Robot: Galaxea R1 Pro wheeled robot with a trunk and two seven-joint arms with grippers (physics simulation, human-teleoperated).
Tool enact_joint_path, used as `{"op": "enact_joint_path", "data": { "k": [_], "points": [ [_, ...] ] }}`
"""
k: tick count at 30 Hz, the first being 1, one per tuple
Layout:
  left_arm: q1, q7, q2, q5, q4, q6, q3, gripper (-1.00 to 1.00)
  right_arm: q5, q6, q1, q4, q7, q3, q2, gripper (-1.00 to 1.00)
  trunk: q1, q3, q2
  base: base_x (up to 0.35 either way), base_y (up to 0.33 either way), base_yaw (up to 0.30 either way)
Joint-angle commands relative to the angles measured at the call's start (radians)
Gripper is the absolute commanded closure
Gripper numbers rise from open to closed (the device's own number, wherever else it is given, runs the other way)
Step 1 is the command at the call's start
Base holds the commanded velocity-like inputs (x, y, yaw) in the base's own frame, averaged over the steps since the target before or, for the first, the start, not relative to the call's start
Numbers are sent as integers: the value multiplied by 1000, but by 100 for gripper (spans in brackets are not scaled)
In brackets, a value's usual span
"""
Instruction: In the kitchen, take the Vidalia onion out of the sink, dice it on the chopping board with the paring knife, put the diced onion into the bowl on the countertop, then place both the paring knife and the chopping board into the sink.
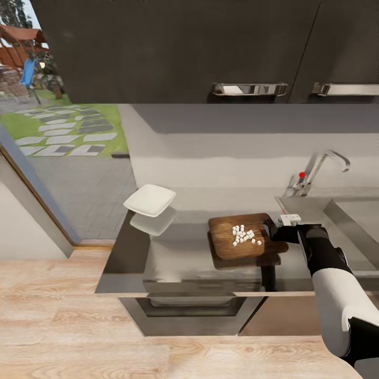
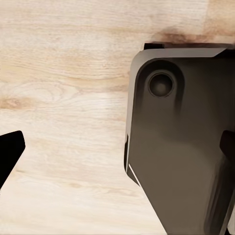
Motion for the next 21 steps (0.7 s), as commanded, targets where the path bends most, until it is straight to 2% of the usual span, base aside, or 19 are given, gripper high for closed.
{"op": "enact_joint_path", "data": {
  "k": [1,21],
  "points": [
    [-1,0,-1,6,3,-5,-8,-100,9,3,-1,-1,9,-3,1,100,1,0,-2,0,108,0],
    [-1,0,-1,6,4,-5,-8,-100,8,3,-1,-1,9,-2,1,100,1,31,-2,0,271,0]
  ]
}}
